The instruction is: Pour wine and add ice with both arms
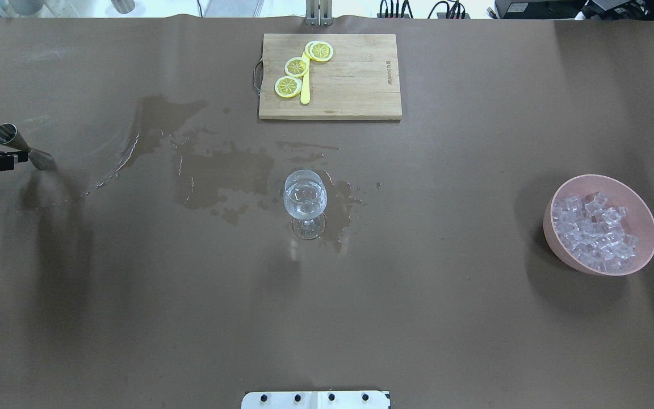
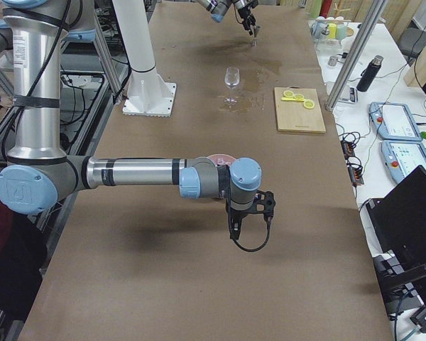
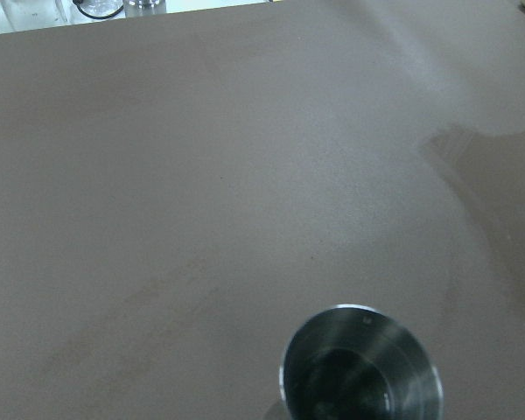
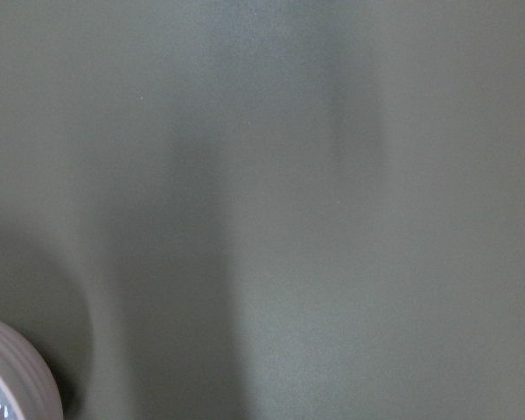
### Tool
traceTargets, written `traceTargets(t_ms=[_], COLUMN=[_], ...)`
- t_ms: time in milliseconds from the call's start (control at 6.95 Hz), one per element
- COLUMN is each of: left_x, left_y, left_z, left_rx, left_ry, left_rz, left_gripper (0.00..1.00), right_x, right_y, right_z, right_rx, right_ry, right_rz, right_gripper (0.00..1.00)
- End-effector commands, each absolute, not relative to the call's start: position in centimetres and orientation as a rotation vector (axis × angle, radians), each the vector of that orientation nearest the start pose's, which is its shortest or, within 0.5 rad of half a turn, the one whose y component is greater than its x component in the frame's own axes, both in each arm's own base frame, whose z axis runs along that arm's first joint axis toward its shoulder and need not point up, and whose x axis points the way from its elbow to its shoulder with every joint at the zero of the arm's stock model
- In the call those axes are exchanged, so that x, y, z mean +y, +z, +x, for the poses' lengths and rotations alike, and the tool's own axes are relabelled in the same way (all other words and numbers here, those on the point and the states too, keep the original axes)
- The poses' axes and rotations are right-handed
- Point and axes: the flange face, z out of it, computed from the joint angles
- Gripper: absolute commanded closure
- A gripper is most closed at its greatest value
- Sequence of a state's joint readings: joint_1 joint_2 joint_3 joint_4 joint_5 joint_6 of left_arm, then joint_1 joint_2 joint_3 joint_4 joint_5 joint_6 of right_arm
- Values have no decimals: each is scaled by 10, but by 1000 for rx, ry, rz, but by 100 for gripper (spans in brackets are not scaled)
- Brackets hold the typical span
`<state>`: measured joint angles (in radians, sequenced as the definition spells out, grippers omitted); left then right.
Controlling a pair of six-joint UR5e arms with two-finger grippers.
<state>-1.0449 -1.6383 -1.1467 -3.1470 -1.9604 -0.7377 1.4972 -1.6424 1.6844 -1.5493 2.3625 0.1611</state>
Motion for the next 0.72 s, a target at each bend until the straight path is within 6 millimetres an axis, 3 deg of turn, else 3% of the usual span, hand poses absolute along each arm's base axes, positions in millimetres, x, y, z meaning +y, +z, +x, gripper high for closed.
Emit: traceTargets(t_ms=[0, 575], left_x=[-489, -493], left_y=[661, 658], left_z=[188, 188], left_rx=[994, 978], left_ry=[52, 31], left_rz=[794, 833], left_gripper=[3, 3], right_x=[-469, -471], right_y=[633, 631], right_z=[28, 28], right_rx=[-795, -797], right_ry=[57, 55], right_rz=[-32, -28], right_gripper=[0, 0])
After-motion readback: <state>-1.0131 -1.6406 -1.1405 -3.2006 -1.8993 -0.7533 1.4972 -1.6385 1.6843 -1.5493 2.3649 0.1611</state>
